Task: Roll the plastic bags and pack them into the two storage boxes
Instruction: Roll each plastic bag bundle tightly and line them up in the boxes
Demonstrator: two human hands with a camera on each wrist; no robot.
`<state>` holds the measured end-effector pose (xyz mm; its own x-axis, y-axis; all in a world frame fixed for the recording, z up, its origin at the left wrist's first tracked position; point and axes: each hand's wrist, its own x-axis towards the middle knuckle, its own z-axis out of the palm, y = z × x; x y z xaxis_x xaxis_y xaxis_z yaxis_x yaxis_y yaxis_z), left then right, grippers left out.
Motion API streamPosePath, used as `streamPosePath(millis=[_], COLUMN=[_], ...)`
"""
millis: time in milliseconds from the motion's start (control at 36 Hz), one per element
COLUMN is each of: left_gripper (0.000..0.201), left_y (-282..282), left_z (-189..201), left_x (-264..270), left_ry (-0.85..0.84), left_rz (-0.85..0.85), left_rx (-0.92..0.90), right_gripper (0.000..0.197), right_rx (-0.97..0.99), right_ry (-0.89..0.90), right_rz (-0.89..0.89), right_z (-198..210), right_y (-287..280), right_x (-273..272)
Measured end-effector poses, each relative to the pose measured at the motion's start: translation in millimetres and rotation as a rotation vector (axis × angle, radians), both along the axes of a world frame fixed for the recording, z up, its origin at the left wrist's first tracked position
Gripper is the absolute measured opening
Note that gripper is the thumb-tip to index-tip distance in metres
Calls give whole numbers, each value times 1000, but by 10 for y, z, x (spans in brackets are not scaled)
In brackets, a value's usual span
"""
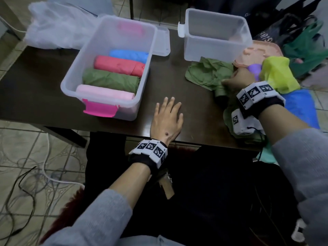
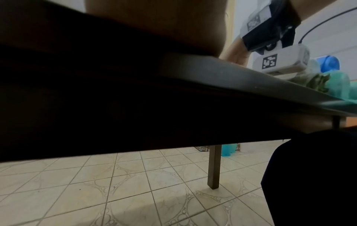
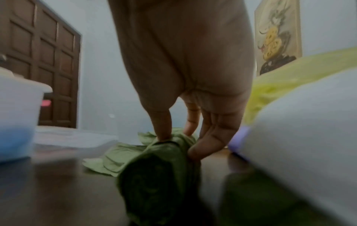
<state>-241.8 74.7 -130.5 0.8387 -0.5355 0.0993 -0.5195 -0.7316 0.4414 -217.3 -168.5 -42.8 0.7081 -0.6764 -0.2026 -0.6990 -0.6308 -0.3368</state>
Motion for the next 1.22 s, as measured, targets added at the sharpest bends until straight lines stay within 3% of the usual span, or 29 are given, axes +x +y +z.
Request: streamPosePath(millis=[222,306,361,444,639,722,806,889,972,1111,1167,1222], left_gripper=[46,47,47,46,45,41,34,46,56,86,71,50], left_y=[5,-4,-7,-5,-10,11,21,52,11,-180,-256,-329], left_z=[-6,-5,-10,-35,-61,-59,-45,16,284,748,822,821], left_x=[-5,-11,-12,-9,20,-8,-33,2,102,426,549,654], left_ry=[-16,-15,-17,-27,-48,-146,-218,35,518,1232,1279,1179], left_rz=[-1,-1,3,6,29,102,143,140,233,317,344,430], left_rx=[-9,-12,-13,-28,-164,-279,-287,-410,-679,-832,-912,-908], right_gripper=[45,34,32,60,83,85,70,53,42,47,45,36], right_rx=[346,474,471,461,321,323,137,-60,-335,-636,-700,-718], right_ry=[-66,-51,-63,-64,-9,-40,-96,-275,-507,-544,-470,-375], right_rz=[-112,-169,-192,-179,-117,-97,-59,32,178,623,755,835], right_z=[-94,-68,-33,-44,-153,-165,-68,121,308,322,213,88], right_y=[288,378,474,572,899,941,922,864,786,788,820,867], right_x=[180,217,212,175,70,14,-69,-178,-290,-456,-525,-598])
